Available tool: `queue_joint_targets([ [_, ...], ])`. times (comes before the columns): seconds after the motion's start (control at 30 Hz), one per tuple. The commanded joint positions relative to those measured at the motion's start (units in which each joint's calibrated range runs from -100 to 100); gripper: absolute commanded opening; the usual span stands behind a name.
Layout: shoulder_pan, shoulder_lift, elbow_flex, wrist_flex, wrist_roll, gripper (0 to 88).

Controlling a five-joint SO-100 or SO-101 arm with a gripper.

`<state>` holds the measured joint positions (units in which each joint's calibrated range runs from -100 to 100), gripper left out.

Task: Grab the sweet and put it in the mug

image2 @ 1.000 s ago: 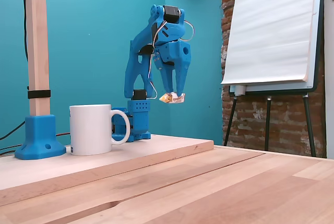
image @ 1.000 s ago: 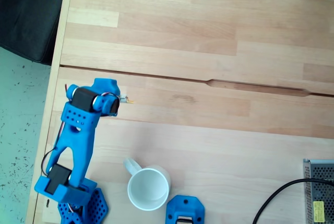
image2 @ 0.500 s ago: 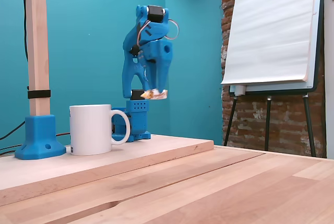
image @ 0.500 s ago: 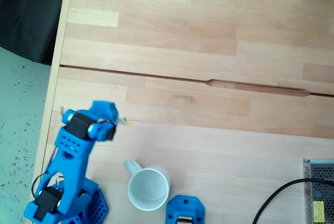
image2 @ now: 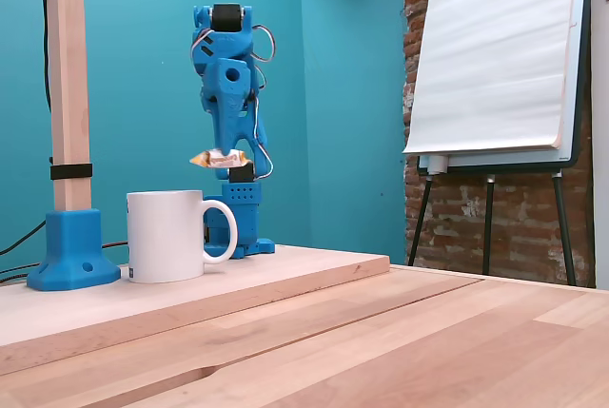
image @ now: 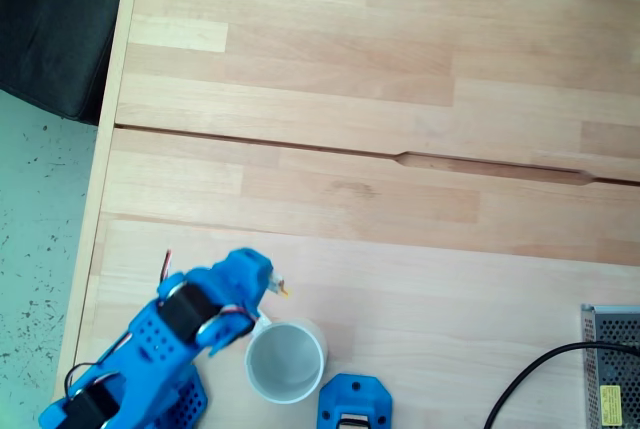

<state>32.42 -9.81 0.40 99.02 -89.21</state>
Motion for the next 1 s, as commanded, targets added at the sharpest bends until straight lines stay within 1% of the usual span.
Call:
queue_joint_targets([
  [0.0,2.15,-6.03,-0.22,0.73,-1.03,0.0],
  [0.23,3.45,-12.48,6.73,0.73,-1.03,0.0],
  [0.43,9.41,-17.64,15.48,0.65,-0.98,0.0],
  [0.67,16.45,-20.40,20.29,0.65,-0.93,0.0],
  [0.97,20.52,-20.48,25.47,0.65,-0.93,0.0],
])
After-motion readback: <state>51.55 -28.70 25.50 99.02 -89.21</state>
